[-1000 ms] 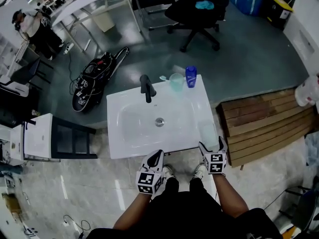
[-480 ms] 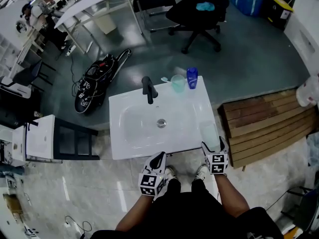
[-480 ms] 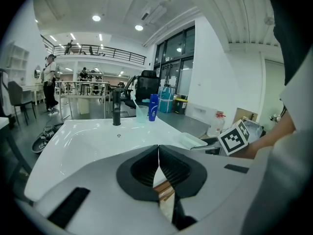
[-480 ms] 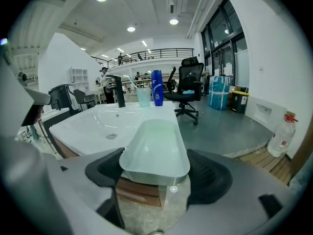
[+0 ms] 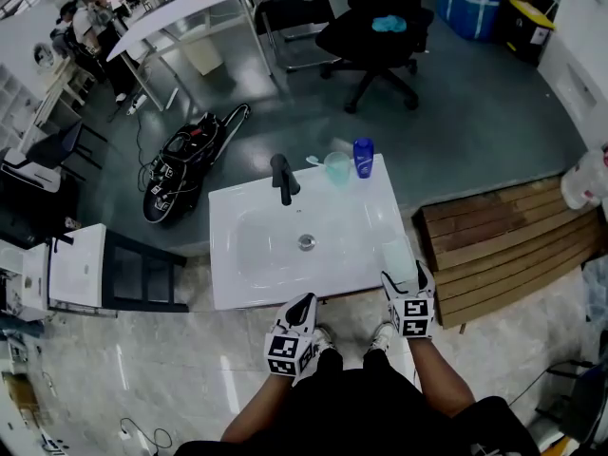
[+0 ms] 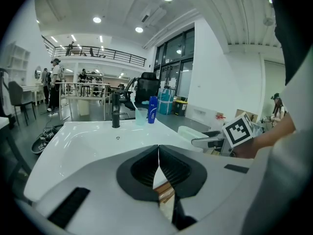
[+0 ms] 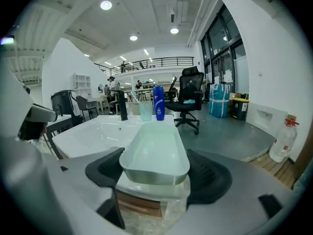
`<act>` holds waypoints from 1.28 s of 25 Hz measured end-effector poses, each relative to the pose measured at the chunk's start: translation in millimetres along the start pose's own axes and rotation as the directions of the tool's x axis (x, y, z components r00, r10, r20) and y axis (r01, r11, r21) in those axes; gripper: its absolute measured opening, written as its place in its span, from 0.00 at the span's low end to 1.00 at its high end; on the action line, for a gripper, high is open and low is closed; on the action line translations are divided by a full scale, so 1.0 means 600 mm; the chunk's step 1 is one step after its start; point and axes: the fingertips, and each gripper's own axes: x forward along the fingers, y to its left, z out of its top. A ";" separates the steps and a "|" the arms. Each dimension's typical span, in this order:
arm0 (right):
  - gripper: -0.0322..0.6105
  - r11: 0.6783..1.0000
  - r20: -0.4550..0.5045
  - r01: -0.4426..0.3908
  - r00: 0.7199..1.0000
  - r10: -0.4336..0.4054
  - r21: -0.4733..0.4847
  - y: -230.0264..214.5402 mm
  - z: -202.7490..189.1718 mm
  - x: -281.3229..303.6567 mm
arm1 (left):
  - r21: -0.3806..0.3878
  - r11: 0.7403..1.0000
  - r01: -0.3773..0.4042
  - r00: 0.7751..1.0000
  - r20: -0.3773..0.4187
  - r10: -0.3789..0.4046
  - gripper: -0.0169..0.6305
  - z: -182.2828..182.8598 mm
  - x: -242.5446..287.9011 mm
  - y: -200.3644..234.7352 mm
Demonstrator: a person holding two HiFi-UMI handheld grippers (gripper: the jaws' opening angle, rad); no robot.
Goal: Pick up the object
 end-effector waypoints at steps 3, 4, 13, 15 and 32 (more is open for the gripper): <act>0.69 1.000 0.050 -0.003 0.999 0.004 -0.008 0.002 0.040 -0.010 | 0.003 1.000 -0.001 1.000 0.010 0.001 0.06 0.007 -0.001 -0.001; 0.69 1.000 0.068 -0.005 0.998 0.005 -0.011 0.004 0.053 -0.014 | 0.002 1.000 -0.003 1.000 0.013 0.003 0.06 0.008 -0.001 0.000; 0.69 1.000 0.169 -0.008 0.986 0.010 -0.016 0.005 0.138 -0.036 | 0.003 1.000 -0.016 0.999 0.046 0.016 0.06 0.026 -0.004 0.004; 0.69 1.000 0.173 -0.007 0.985 0.010 -0.018 0.005 0.146 -0.039 | 0.002 1.000 -0.019 0.999 0.050 0.019 0.06 0.029 -0.004 0.004; 0.69 1.000 0.274 0.010 0.962 -0.002 -0.028 0.004 0.236 -0.084 | 0.009 1.000 -0.025 0.991 0.132 0.024 0.06 0.087 0.002 0.001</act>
